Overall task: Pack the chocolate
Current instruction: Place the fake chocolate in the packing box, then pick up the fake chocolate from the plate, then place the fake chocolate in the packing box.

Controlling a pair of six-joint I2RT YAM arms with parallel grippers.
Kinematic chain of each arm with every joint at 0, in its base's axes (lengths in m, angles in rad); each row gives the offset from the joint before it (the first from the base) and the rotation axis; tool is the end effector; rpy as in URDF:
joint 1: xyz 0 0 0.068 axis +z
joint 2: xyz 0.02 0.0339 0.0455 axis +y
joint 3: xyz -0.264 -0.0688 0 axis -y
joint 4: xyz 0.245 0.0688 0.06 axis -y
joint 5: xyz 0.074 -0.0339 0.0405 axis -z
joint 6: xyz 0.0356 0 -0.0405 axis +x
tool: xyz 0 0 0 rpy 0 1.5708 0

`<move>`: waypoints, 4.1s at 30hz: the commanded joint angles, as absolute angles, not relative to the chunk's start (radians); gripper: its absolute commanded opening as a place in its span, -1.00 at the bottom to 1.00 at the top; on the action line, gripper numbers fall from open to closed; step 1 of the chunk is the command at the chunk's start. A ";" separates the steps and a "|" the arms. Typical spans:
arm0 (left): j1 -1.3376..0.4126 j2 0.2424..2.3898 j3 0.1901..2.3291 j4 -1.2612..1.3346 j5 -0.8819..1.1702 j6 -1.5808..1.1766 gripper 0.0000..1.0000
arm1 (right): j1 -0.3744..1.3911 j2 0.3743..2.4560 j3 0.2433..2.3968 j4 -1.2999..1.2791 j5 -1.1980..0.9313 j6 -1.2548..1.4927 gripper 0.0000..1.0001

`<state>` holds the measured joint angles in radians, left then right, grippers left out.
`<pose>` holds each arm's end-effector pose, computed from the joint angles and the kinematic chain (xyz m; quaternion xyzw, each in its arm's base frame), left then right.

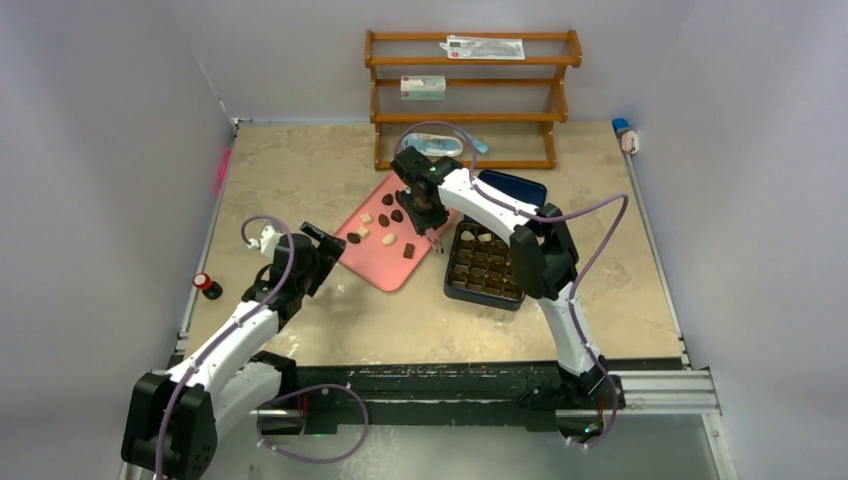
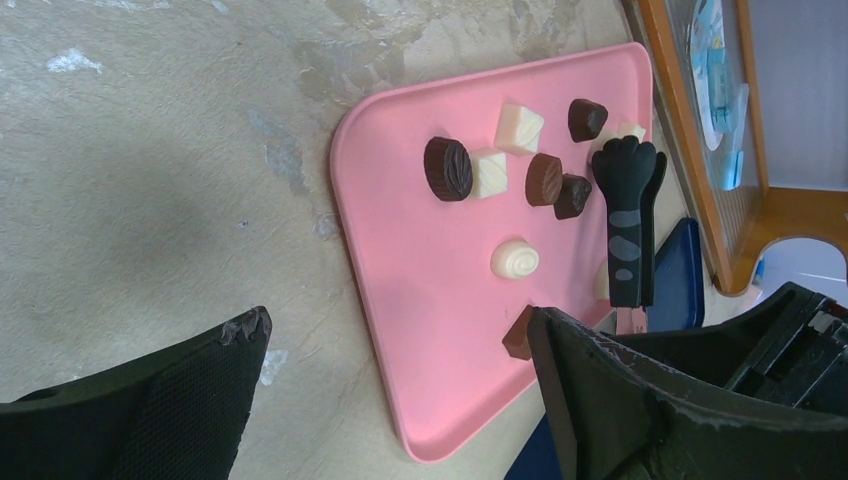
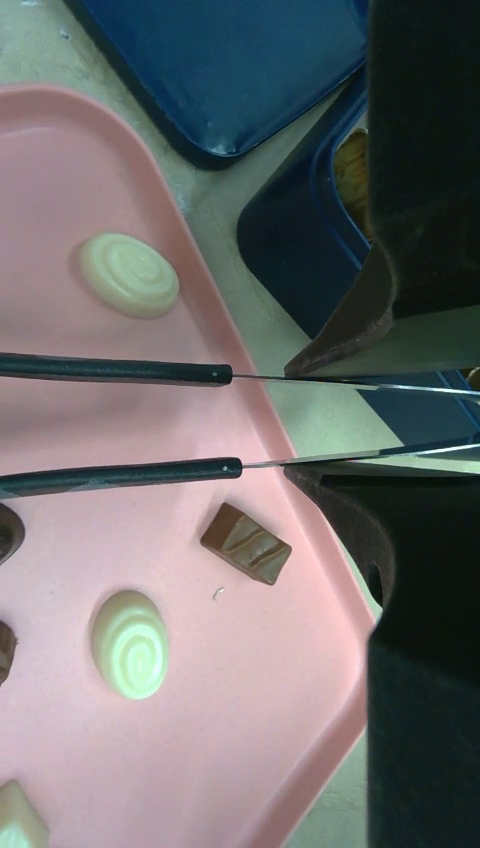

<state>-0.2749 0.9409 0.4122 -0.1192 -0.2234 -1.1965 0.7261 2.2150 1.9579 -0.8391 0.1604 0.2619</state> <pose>0.1879 -0.0448 0.1895 -0.4401 0.7749 -0.2230 0.3950 0.3632 0.3149 0.2232 -0.2045 0.9472 0.0425 0.2432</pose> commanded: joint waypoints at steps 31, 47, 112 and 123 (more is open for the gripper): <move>-0.255 0.959 0.387 -0.056 -0.201 -1.222 1.00 | 0.708 2.299 2.088 -0.929 0.156 0.250 -0.90; -0.255 0.936 0.407 -0.089 -0.197 -1.220 1.00 | 0.707 2.201 1.981 -0.871 0.151 0.258 -1.00; -0.255 0.922 0.377 -0.055 -0.137 -1.223 1.00 | 0.700 1.327 1.091 -0.985 0.413 0.585 -1.00; -0.255 0.933 0.374 -0.046 -0.134 -1.224 1.00 | 0.686 1.346 1.072 -0.964 0.395 0.585 -0.94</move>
